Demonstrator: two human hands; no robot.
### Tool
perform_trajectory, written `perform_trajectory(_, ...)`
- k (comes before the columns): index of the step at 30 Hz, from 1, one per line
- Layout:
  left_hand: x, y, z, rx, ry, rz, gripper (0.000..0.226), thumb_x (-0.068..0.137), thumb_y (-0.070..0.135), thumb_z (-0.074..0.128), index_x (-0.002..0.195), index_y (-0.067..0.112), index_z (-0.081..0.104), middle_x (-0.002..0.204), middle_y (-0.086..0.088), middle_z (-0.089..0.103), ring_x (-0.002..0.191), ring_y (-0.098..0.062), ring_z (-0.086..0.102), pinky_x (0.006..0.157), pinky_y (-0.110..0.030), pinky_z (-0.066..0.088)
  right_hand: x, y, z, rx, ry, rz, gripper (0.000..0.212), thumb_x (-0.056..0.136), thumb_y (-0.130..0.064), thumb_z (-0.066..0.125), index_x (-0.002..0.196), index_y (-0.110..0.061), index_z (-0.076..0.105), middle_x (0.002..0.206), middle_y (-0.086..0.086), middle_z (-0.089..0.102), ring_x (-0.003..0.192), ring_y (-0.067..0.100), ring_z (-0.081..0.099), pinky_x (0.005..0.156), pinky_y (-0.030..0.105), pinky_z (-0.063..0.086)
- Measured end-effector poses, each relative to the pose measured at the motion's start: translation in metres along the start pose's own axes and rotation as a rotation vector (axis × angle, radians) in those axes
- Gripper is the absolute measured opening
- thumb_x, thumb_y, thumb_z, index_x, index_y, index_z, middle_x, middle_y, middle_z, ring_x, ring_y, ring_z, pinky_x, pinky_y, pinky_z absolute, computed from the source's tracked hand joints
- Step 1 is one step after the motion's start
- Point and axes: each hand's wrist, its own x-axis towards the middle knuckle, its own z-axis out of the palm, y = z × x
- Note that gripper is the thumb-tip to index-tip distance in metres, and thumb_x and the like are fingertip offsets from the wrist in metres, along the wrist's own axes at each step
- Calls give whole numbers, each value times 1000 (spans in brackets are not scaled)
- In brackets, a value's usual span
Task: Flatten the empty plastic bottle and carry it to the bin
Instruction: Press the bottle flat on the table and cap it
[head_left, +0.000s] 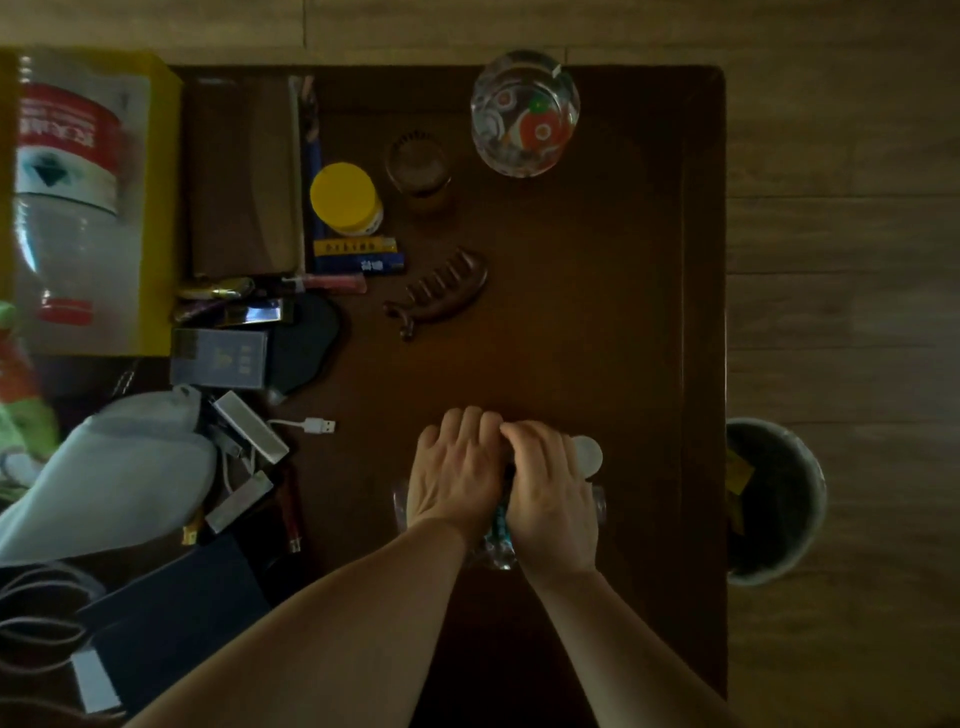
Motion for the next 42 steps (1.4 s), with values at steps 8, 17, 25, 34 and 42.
perform_trajectory(8, 6, 1, 7, 34, 66, 9, 21, 76, 36, 43, 94, 26, 46, 91, 2, 55, 83, -16, 51, 68, -30, 48, 4, 2, 1, 77, -24, -79, 49, 78, -23, 76, 120, -9, 53, 115, 6, 66, 106, 15, 62, 90, 22, 52)
perform_trajectory(17, 5, 5, 0, 72, 70, -14, 26, 92, 37, 25, 90, 26, 48, 89, 3, 57, 82, -19, 51, 67, -31, 35, 37, 59, -61, 205, -161, 179, 42, 90, -3, 48, 121, -30, 57, 127, -4, 52, 99, 3, 53, 67, 10, 44)
perform_trajectory(25, 0, 7, -4, -7, 70, 42, 37, 90, 50, 26, 92, 25, 53, 93, 4, 62, 89, -18, 57, 76, -35, 46, 5, 92, -61, -36, -586, -58, 70, 85, 1, 59, 136, -44, 42, 145, -8, 25, 134, 14, 27, 100, 29, 40)
perform_trajectory(34, 1, 7, -3, 12, 52, 75, 43, 90, 52, 22, 86, 23, 54, 92, 3, 60, 91, -19, 55, 75, -35, 44, -17, 96, -55, -75, -283, 240, 57, 84, -18, 67, 135, -28, 42, 133, -2, 43, 111, 16, 56, 79, 20, 44)
perform_trajectory(42, 2, 8, -9, -6, -19, 35, 56, 86, 59, 17, 75, 23, 58, 82, 6, 62, 87, -15, 55, 68, -30, 42, -55, 71, -63, 110, -344, 514, 33, 81, -16, 70, 104, -28, 49, 103, -9, 52, 82, 3, 53, 60, 12, 36)
